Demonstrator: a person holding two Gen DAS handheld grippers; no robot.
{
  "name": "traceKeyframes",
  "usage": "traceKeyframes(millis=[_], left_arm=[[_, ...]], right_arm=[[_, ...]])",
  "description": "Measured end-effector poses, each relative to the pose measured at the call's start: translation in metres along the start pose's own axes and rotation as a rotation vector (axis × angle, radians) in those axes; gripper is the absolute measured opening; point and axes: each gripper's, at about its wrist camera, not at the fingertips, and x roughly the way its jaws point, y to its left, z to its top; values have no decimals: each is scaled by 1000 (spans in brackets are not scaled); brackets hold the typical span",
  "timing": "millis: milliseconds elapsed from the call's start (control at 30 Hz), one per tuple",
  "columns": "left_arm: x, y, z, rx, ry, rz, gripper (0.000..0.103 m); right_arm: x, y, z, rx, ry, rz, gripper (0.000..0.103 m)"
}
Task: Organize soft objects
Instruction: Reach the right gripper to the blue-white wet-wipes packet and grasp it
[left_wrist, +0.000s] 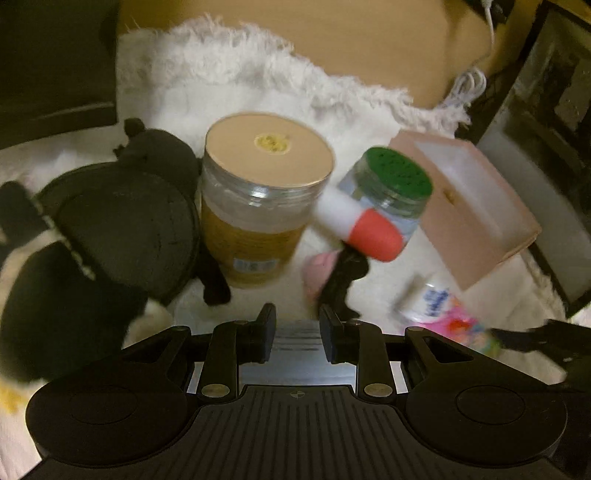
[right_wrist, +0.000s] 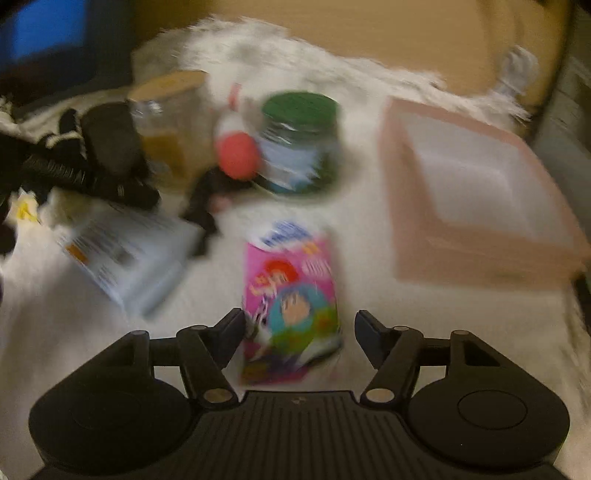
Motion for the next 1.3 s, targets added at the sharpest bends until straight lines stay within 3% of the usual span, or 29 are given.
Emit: traceKeyframes(millis=[67, 167, 333, 533, 667, 733, 867, 967, 1067, 1133, 1200, 1267, 1300], left_arm=[[10, 11, 0, 28, 16, -23, 29], [14, 25, 3, 32, 23, -37, 29], [16, 59, 7, -88, 60, -75, 20], [-7, 66, -24, -166, 122, -162, 21], [-32, 50, -51, -158, 122, -167, 21], [-51, 45, -61, -152, 85, -141, 23], [-96, 42, -82, -155, 16, 4, 23], [-122, 42, -105, -158, 34, 22, 23], [-133, 34, -127, -137, 59, 102, 23], [-138, 30, -139, -150, 51, 152, 23], [-142, 27, -147, -188, 36, 149, 23], [-140, 21, -153, -207, 19, 136, 23], [-138, 17, -154, -208, 16, 138, 23]], right_arm=[[-5, -12, -12, 31, 3, -18, 68], [-12, -27, -26, 95, -27, -14, 80], [-18, -40, -34, 156, -92, 7, 83], [-19, -47, -28, 98, -122, 51, 85], [-26, -45, -20, 37, -174, 82, 88], [-24, -38, -13, -7, -177, 102, 89], [-32, -13, -3, -113, -184, 221, 89], [-46, 28, -2, -350, -210, 377, 98], [-46, 73, 0, -557, -226, 496, 99], [-32, 98, 5, -649, -199, 544, 99], [-11, 118, 9, -710, -158, 539, 99], [7, 123, 17, -701, -94, 576, 103], [8, 122, 19, -663, -59, 600, 99]])
